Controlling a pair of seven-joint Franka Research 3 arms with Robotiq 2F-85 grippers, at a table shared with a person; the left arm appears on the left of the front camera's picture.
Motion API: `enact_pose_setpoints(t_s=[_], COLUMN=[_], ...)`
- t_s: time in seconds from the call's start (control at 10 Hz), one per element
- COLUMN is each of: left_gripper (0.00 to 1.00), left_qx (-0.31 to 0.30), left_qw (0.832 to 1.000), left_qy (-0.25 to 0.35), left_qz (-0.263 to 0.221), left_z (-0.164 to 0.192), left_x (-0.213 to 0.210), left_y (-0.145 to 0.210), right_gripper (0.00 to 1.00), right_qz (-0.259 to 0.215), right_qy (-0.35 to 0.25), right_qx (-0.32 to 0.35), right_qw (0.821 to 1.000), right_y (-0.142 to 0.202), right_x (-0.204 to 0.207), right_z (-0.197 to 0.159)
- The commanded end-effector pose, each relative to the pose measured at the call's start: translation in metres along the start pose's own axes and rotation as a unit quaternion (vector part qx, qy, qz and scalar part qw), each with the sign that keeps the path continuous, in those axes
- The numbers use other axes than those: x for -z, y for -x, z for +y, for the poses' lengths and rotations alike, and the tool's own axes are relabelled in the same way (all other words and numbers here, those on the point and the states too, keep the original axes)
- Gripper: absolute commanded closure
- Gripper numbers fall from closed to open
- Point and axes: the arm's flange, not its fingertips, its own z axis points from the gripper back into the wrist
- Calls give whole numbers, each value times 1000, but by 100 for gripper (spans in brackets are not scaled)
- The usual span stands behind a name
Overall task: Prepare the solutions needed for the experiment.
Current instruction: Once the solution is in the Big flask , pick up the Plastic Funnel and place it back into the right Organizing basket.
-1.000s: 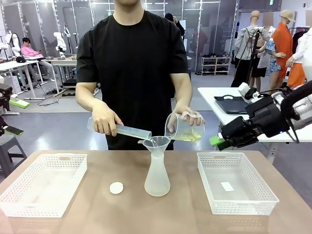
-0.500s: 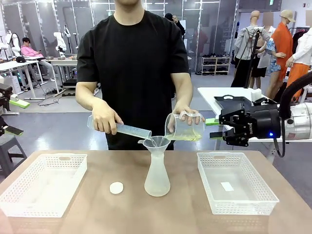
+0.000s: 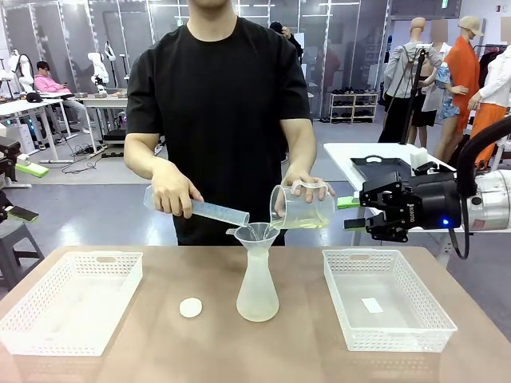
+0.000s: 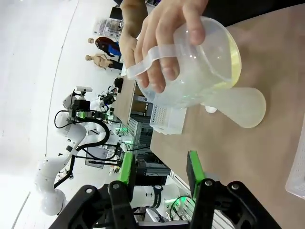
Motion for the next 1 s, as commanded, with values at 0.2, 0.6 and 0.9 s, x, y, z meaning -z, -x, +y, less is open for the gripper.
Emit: enact_pose_setpoints(t_s=[0.2,0.6,0.9], left_gripper=[0,0,0], left_qx=[-7,-7,-7], left_qw=[1000,1000,1000], left_qy=[-4,-4,-4], left_qz=[6,6,6], left_z=[-4,-4,-4], left_x=[-2,-2,-2], left_y=[0,0,0], right_gripper=[44,44,44], right_qz=[-5,-5,-5], right_qy=[-6,-6,-6], right_qx=[2,2,2], right_qw=[1000,1000,1000], right_y=[0,0,0], right_x=[3,3,3], right_z=[3,3,3])
